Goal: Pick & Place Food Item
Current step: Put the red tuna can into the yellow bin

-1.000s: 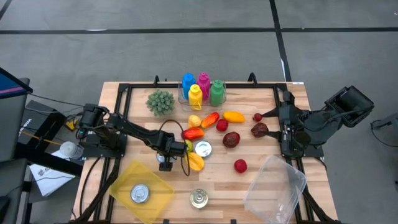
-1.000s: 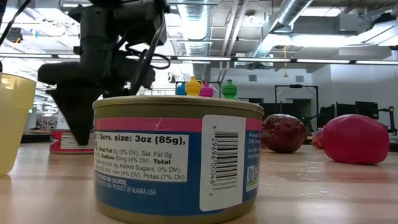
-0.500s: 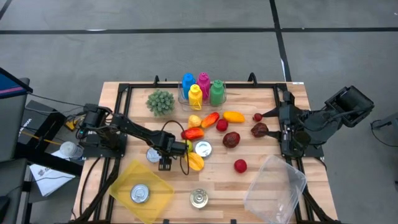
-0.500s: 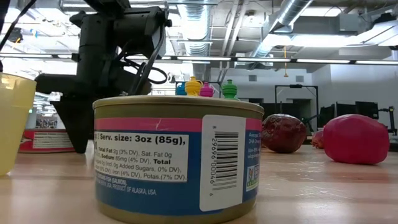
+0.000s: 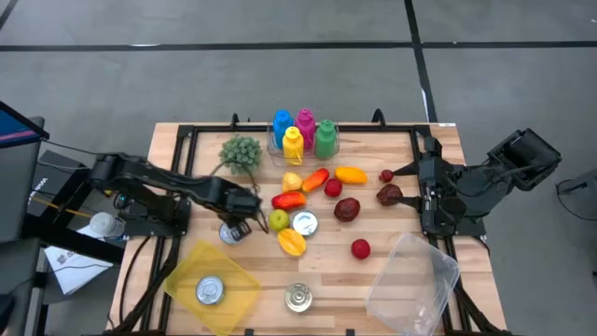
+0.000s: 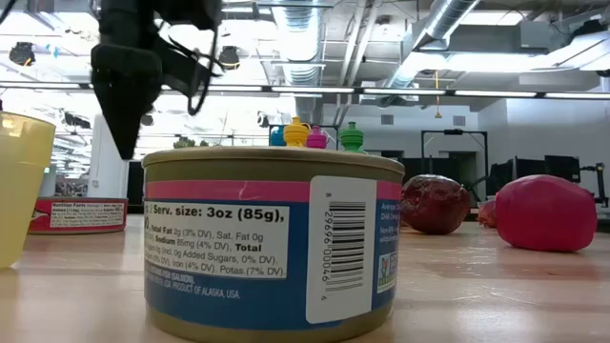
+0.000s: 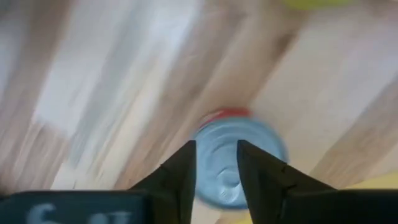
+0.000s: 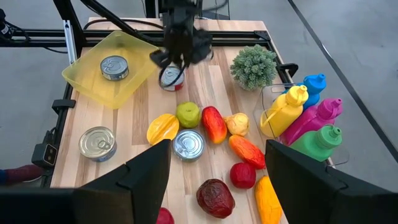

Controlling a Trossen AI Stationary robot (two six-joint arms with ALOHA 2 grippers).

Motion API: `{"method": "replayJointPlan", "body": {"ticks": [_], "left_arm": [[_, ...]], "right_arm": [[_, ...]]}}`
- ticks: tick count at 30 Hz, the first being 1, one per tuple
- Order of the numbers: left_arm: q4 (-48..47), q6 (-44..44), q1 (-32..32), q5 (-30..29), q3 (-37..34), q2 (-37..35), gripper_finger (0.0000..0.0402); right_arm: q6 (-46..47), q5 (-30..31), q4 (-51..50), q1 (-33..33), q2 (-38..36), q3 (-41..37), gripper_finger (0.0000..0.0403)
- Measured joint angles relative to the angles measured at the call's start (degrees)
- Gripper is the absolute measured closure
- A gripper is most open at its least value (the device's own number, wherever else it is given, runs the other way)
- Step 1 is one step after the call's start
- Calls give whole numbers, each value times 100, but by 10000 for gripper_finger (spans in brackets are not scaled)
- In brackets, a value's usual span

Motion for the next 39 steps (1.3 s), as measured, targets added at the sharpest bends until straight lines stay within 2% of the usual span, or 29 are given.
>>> {"method": "replayJointPlan", "body": {"ticks": [5, 7, 9, 14, 19, 22, 25, 30, 34, 37, 39], "left_arm": [[-616, -1426, 22, 308, -671, -723, 371], [-495, -1978, 20, 479, -1074, -906, 393], [-113, -2390, 2, 573, -1443, -1046, 395], [990, -2677, 2, 989, -2140, -1106, 401], [1554, -2791, 2, 995, -2284, -1108, 401], [1947, -2824, 2, 976, -2284, -1108, 401], [2369, -2828, 2, 957, -2282, -1051, 401], [2378, -2820, 2, 950, -2282, -996, 401], [2425, -2723, 2, 937, -2282, -999, 401], [2445, -2708, 2, 898, -2282, -999, 401], [2454, -2690, 2, 896, -2282, -999, 401]], "right_arm": [[2, 2, 0, 0, 0, 0, 150], [2, 4, 2, 0, 0, 0, 150], [24, 6, 4, 0, 0, 0, 150], [188, 20, 44, -87, 26, 2, 150], [512, 138, 66, -235, 140, -34, 150], [733, 378, 140, -378, 187, -413, 150], [933, 436, 690, -649, 180, -1172, 153], [540, -399, 2572, -1246, 190, -2676, 174], [-212, -1920, 5147, -1776, 415, -3713, 192], [-270, -2784, 6558, -2101, 838, -3990, 210], [-158, -3108, 7004, -2254, 1164, -3940, 227]]}}
